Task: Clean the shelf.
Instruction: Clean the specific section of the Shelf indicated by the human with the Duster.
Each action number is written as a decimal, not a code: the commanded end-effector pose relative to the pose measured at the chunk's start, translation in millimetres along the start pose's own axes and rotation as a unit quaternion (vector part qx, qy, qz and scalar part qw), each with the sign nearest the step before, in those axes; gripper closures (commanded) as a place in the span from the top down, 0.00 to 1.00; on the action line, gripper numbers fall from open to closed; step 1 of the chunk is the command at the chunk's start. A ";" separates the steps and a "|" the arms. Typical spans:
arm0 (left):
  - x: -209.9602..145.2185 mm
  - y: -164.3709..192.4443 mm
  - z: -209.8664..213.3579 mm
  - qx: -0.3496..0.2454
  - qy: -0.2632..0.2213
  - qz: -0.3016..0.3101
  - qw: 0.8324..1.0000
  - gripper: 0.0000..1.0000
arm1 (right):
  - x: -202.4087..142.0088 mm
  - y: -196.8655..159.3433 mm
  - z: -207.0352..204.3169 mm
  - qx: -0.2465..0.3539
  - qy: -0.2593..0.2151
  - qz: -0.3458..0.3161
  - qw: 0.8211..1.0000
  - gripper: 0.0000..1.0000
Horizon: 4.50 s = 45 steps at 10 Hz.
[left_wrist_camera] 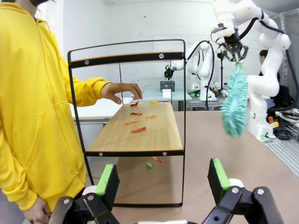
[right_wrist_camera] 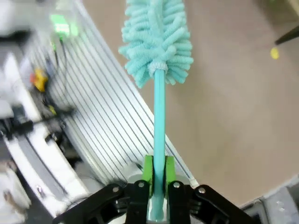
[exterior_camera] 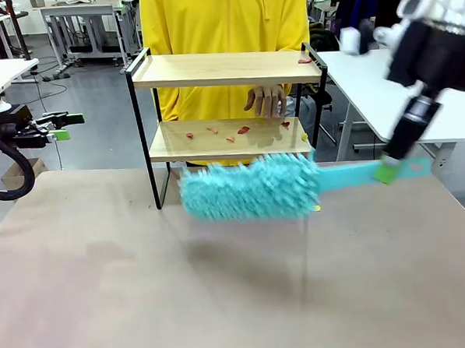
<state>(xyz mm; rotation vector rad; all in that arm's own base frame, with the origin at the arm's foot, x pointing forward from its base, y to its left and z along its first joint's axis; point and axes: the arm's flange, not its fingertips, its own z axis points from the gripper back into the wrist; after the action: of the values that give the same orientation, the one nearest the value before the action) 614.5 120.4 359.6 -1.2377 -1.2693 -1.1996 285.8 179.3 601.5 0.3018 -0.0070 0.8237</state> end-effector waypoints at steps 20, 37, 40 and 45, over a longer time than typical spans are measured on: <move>1.9 -2.0 0.5 0.001 -0.001 -0.006 1.000 1.00 | 299.0 98.6 -108.0 -0.068 -0.237 -0.378 0.892 0.13; 1.9 -2.0 0.5 0.001 -0.001 -0.006 1.000 1.00 | 249.0 29.1 -136.7 -0.118 -0.110 -0.440 0.884 0.13; 1.9 -2.0 0.5 0.001 -0.001 -0.006 1.000 1.00 | 199.0 -10.7 -120.0 -0.150 -0.088 -0.478 0.861 0.13; 1.9 -2.0 0.5 0.001 -0.001 -0.006 1.000 1.00 | 126.1 -35.2 -83.4 -0.190 -0.130 -0.489 0.841 0.13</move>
<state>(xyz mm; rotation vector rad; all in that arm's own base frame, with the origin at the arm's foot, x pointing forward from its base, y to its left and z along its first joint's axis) 614.7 120.5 359.8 -1.2372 -1.2695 -1.2001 400.8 274.0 527.0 -0.0225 -0.2105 -0.2928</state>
